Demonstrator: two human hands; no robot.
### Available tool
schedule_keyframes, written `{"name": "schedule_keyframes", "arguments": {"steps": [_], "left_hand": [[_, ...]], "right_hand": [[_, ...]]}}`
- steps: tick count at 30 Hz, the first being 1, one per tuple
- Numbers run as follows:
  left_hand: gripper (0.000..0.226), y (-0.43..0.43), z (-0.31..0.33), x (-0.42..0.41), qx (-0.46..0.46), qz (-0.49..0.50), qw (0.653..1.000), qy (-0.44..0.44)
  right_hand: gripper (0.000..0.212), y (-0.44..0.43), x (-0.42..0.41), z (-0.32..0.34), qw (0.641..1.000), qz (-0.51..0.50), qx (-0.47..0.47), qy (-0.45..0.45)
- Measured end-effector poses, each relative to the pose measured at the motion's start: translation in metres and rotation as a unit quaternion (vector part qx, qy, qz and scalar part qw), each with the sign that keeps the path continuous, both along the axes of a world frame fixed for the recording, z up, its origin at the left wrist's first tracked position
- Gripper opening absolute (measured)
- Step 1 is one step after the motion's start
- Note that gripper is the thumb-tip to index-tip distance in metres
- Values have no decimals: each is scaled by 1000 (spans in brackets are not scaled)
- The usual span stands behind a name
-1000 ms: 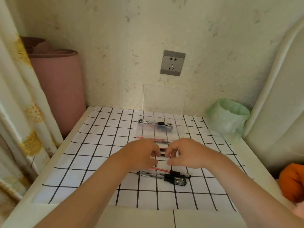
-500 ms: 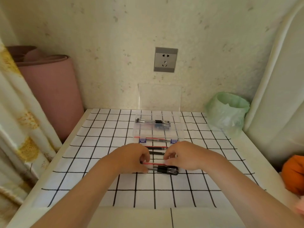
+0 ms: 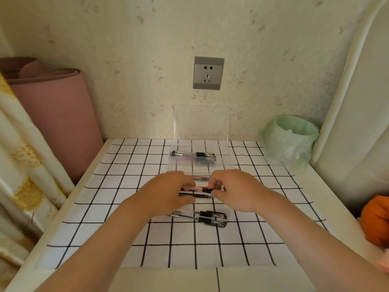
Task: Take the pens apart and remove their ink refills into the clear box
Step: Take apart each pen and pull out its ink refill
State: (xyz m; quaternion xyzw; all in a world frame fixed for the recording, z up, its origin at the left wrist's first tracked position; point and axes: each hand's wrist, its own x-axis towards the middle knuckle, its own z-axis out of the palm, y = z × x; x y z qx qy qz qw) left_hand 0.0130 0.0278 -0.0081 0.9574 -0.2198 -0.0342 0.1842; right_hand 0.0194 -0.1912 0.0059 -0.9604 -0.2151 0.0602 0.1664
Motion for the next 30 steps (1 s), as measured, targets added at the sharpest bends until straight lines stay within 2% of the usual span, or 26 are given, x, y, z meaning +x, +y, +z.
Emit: {"name": "schedule_keyframes", "arguments": {"steps": [3,6,8,10,13,17,23,30], "left_hand": [[10,5,11,5,-50,16,997,-53],[21,11,20,9,-64,41,997,-29],[29,13,21,9,-68,52,996,9],[28,13,18,8,-57,47,997,9],[13,7,16,5,-47,18,998,-42],[18,2,14,6,-42,4,995,-85],[18,0,12,4,-36,-1,996,-87],[14,2,13,2,-47,-4,996,-72]], "right_hand": [[20,5,0,6,996,16,60,-64],[30,9,0,8,989,33,85,-113],[26,10,2,7,985,60,53,-156],[24,12,3,7,981,74,13,-177],[25,14,3,6,984,75,-3,-164],[25,19,-1,7,990,72,-15,-118],[29,21,-1,9,990,67,-61,-111],[25,24,1,7,994,70,-40,-74]]}}
